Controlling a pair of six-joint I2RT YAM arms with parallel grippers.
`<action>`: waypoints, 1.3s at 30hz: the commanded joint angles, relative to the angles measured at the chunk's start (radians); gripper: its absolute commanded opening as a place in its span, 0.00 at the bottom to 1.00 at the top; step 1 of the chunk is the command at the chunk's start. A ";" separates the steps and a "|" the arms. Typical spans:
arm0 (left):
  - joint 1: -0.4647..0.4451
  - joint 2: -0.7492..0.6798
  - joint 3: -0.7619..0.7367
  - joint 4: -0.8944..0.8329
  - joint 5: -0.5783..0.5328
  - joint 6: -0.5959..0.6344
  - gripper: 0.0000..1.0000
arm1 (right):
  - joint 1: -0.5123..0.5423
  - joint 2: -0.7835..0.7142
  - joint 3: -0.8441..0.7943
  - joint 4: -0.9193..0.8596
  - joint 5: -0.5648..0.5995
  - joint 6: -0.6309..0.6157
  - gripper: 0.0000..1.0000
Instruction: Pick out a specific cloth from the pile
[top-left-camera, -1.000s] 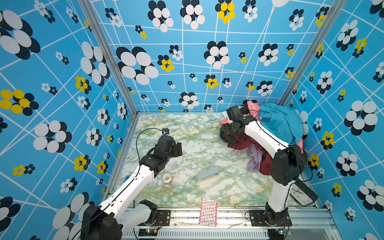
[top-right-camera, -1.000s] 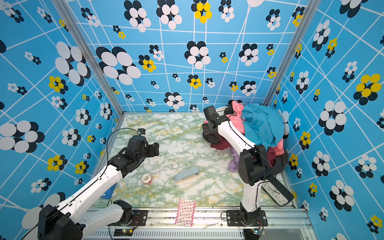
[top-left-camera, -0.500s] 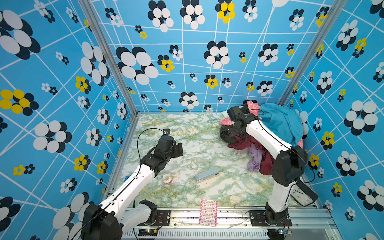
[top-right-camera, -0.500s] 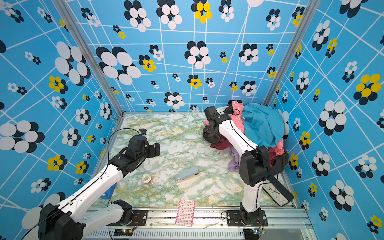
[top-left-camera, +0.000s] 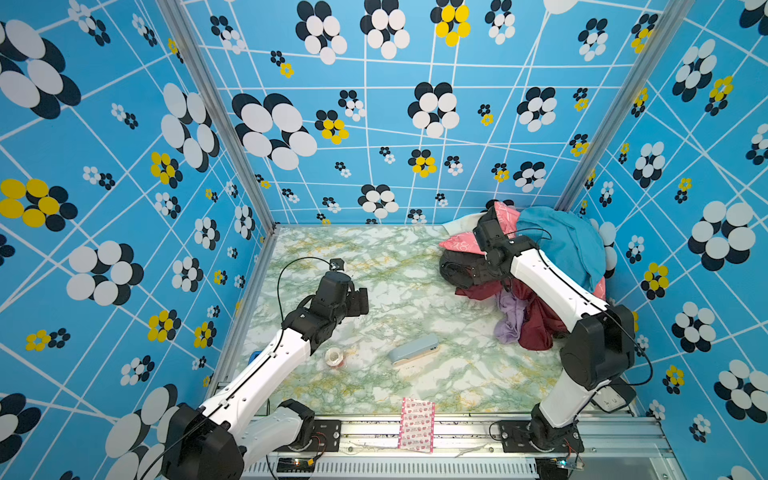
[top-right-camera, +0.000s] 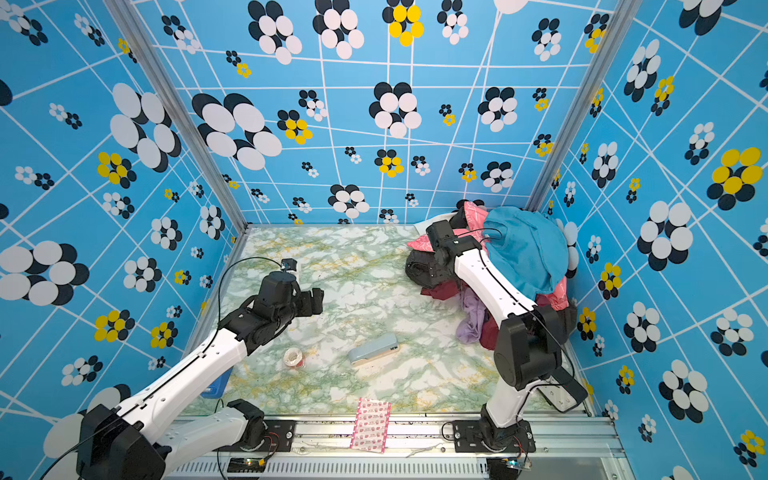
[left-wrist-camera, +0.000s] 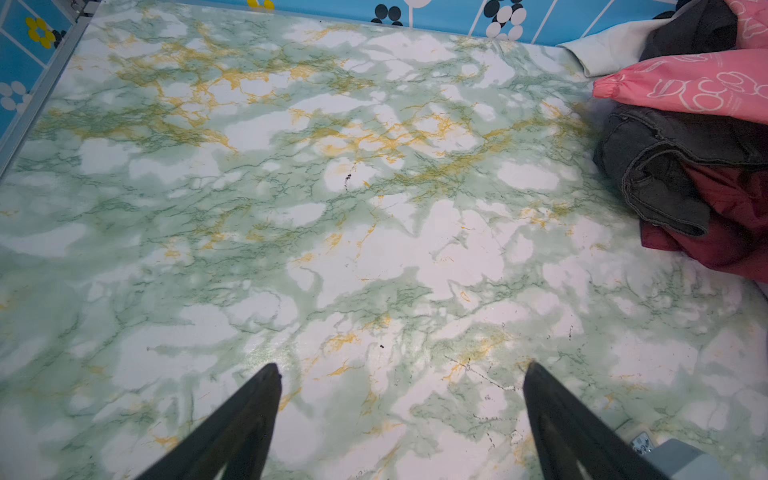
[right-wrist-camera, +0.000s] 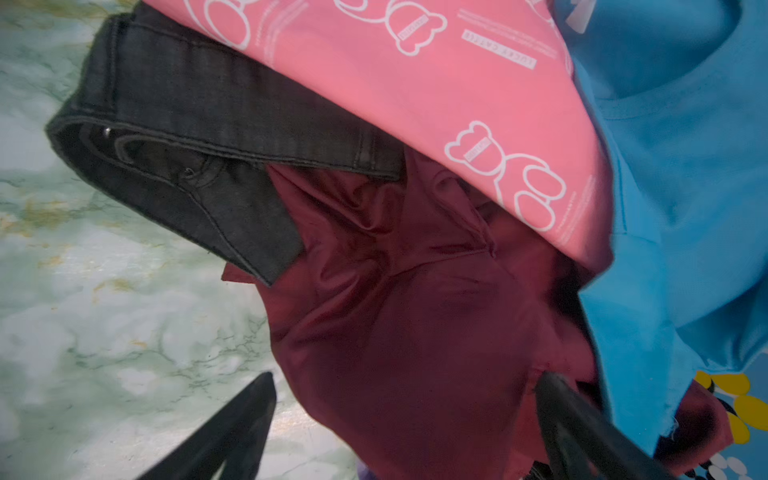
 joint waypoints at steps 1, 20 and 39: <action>-0.008 0.005 0.026 -0.008 0.008 -0.008 0.92 | -0.017 -0.008 -0.020 0.029 -0.019 0.012 0.99; -0.024 0.014 0.041 -0.026 0.008 -0.007 0.92 | -0.078 0.030 -0.049 0.039 -0.090 0.024 0.47; -0.032 0.022 0.038 -0.028 0.002 -0.005 0.92 | -0.081 -0.123 -0.068 0.071 -0.049 0.049 0.00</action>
